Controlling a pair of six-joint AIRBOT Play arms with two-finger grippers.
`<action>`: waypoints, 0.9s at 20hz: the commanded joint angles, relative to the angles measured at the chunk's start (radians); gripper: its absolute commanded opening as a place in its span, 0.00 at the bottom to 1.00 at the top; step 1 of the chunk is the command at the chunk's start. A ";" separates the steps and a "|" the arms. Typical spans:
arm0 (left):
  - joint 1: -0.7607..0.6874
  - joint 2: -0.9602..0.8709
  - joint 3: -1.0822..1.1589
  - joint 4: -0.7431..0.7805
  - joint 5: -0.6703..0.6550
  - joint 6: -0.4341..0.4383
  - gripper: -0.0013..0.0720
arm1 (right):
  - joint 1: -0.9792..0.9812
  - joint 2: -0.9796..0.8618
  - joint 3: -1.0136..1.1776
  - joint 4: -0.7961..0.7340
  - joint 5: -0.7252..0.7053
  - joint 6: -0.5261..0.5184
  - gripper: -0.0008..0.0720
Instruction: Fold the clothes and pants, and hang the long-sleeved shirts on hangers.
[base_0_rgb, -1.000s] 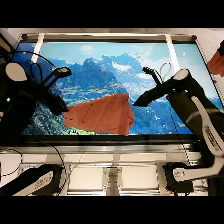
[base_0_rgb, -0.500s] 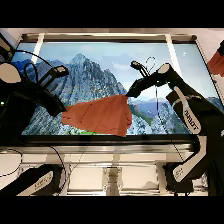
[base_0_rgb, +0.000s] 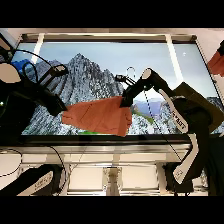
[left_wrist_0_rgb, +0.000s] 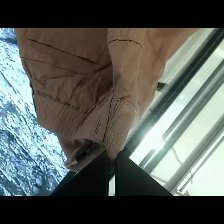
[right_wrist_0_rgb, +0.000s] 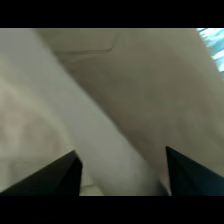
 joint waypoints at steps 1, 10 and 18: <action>0.002 0.000 0.001 -0.001 0.054 -0.015 0.05 | 0.011 -0.011 0.002 -0.012 0.087 0.034 0.40; 0.002 0.011 0.001 0.221 0.455 -0.364 0.05 | -0.103 0.168 0.212 0.010 0.223 0.381 0.01; 0.001 0.113 0.001 0.035 0.704 -0.466 0.05 | -0.157 0.500 0.436 0.001 0.167 0.529 0.01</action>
